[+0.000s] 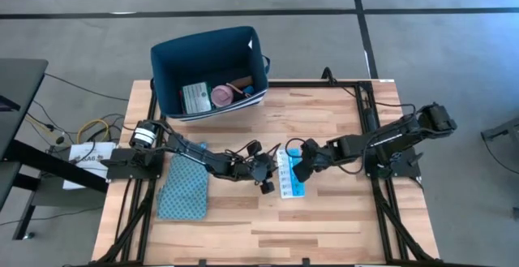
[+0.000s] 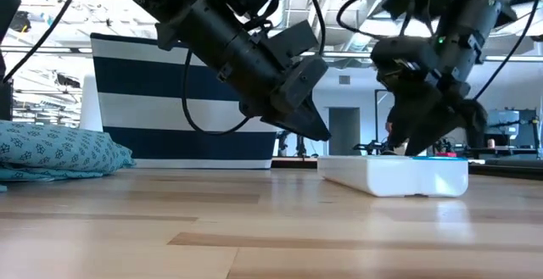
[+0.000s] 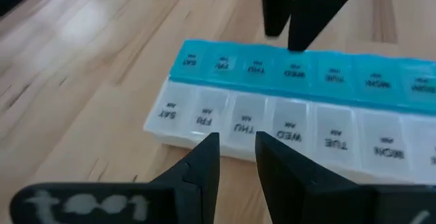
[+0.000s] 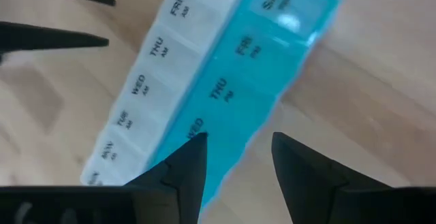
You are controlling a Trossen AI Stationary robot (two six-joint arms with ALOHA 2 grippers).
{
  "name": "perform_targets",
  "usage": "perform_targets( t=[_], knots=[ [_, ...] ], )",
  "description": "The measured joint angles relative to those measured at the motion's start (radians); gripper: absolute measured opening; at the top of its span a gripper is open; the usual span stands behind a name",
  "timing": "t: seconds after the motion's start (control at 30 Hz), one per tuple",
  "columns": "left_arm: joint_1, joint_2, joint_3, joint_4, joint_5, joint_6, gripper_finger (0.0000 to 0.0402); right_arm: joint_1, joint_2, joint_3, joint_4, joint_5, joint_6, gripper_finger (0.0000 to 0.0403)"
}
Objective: Pick & place medical supplies in basket/bin
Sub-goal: Put the pill organizer into the blue bin
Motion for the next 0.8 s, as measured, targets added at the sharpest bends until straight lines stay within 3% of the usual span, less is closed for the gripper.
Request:
perform_targets(
  t=[0.1,0.27,0.5,0.8],
  knots=[
    [0.006,0.000,0.000,0.012,0.018,0.000,0.0086,-0.025,0.000,-0.050,0.130,-0.059,-0.002,0.0157],
    [0.011,0.000,0.000,0.031,0.019,0.037,0.0084,-0.044,0.000,-0.114,0.242,-0.068,0.024,0.0157],
    [0.026,0.029,-0.002,-0.005,0.043,0.031,0.0055,-0.039,-0.002,-0.140,0.259,-0.073,0.053,0.0157],
    [0.030,0.135,0.004,0.114,0.013,0.007,0.0005,-0.037,-0.002,-0.143,0.266,-0.079,0.046,0.0157]
  ],
)
